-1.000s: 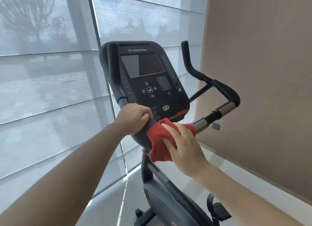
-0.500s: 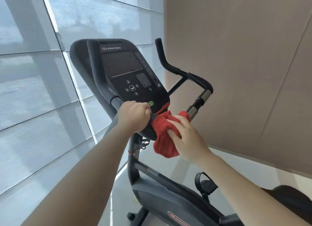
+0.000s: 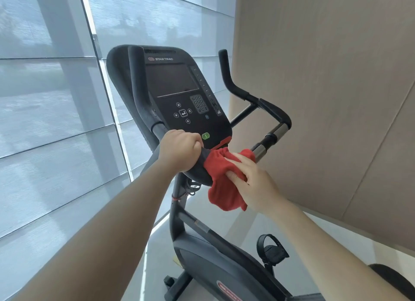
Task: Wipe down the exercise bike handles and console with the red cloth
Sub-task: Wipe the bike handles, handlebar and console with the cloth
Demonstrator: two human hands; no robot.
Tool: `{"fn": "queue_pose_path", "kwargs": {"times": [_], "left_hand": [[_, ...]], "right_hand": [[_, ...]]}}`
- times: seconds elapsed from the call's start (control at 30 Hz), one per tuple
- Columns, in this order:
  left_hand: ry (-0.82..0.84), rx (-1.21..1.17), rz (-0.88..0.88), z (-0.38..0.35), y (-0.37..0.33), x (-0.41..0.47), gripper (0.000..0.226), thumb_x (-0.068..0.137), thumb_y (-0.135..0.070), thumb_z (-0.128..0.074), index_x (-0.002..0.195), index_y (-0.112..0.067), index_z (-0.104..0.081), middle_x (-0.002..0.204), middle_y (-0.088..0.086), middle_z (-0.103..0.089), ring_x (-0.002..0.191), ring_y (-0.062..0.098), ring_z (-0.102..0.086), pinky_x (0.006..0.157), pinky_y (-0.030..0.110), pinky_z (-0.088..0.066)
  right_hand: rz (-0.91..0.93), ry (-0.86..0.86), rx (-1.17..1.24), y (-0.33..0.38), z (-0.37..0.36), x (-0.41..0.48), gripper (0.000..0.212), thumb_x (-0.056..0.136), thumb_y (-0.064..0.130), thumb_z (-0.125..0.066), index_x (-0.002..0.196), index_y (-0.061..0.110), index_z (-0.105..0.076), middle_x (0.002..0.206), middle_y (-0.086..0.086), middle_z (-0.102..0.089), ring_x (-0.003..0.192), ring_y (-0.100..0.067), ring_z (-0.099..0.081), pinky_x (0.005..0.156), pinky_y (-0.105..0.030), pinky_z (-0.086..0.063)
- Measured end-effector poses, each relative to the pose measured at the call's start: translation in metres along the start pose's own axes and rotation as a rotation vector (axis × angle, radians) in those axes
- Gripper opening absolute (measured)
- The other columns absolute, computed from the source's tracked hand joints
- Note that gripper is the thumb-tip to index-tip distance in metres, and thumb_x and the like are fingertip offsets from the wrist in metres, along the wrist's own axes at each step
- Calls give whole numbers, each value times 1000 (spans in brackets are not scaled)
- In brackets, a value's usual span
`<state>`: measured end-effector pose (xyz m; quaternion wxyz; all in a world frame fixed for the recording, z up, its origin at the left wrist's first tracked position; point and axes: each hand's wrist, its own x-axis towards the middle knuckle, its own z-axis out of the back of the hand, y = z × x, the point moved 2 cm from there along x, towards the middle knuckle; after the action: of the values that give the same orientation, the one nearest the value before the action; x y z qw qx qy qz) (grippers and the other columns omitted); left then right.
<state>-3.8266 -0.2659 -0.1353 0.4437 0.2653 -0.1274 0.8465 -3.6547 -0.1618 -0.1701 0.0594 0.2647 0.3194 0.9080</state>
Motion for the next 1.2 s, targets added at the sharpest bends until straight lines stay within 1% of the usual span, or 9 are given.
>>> {"fn": "queue_pose_path", "kwargs": {"times": [0.13, 0.33, 0.5, 0.67, 0.73, 0.87, 0.97, 1.07, 1.2], "left_hand": [[1, -23, 18, 4, -3, -1, 50, 76, -26, -20, 85, -25, -69, 85, 0, -70, 87, 21, -57, 81, 30, -33], [-4, -27, 31, 6, -5, -2, 51, 76, -25, -19, 84, -27, -69, 83, -2, -69, 86, 19, -55, 74, 27, -25], [-17, -41, 37, 6, -4, -1, 50, 76, -25, -20, 82, -27, -70, 80, -2, -68, 84, 19, -55, 74, 26, -26], [-13, -38, 36, 6, -4, -2, 50, 76, -25, -20, 84, -27, -70, 83, -2, -69, 85, 19, -55, 74, 27, -26], [-10, -36, 32, 6, -4, -1, 50, 76, -25, -20, 84, -27, -69, 83, -1, -69, 85, 19, -55, 74, 27, -25], [-2, -30, 16, 5, -4, -1, 50, 76, -26, -19, 84, -27, -68, 82, -1, -68, 85, 18, -55, 75, 27, -27], [-5, -30, 2, 4, -3, -1, 52, 75, -26, -18, 85, -25, -69, 82, 1, -69, 86, 21, -56, 79, 29, -31], [-8, -18, -35, 1, -2, 1, 54, 74, -25, -16, 87, -22, -69, 82, 2, -69, 87, 23, -57, 79, 31, -33], [15, -7, -93, 0, 0, 2, 56, 74, -25, -14, 90, -19, -67, 84, 2, -69, 88, 23, -57, 72, 28, -28]], "right_hand": [[-127, 70, -36, -12, 19, 26, 34, 96, 39, -42, 129, 35, -51, 110, 12, -61, 101, -14, -56, 93, -33, -47], [-190, 34, -15, -35, 37, 45, 30, 96, 34, -44, 124, 33, -56, 123, 6, -61, 111, -16, -54, 90, -25, -39], [-169, 64, 178, -27, 21, 28, 29, 95, 40, -45, 118, 28, -58, 109, 10, -62, 101, -9, -56, 93, -30, -48], [-58, -56, 172, -19, 6, 10, 34, 94, 36, -45, 127, 29, -52, 117, 21, -52, 104, 5, -47, 82, 4, -33], [-51, -70, 129, -20, 2, 6, 38, 94, 37, -44, 131, 28, -49, 118, 21, -50, 105, 4, -46, 78, 7, -31], [-58, -87, 62, -19, 5, 6, 47, 90, 45, -43, 133, 27, -49, 130, 14, -53, 114, -4, -48, 94, -13, -36], [-42, -7, 74, -15, 2, -2, 51, 90, 46, -44, 139, 33, -39, 139, 20, -40, 124, 1, -37, 99, -16, -30], [-50, 48, 13, -15, 0, -11, 67, 81, 48, -57, 141, 38, -29, 139, 27, -28, 128, 1, -27, 104, -23, -30], [-37, -75, -72, -11, 1, -12, 74, 72, 32, -76, 135, 39, -38, 137, 24, -36, 131, -12, -40, 107, -38, -38]]}}
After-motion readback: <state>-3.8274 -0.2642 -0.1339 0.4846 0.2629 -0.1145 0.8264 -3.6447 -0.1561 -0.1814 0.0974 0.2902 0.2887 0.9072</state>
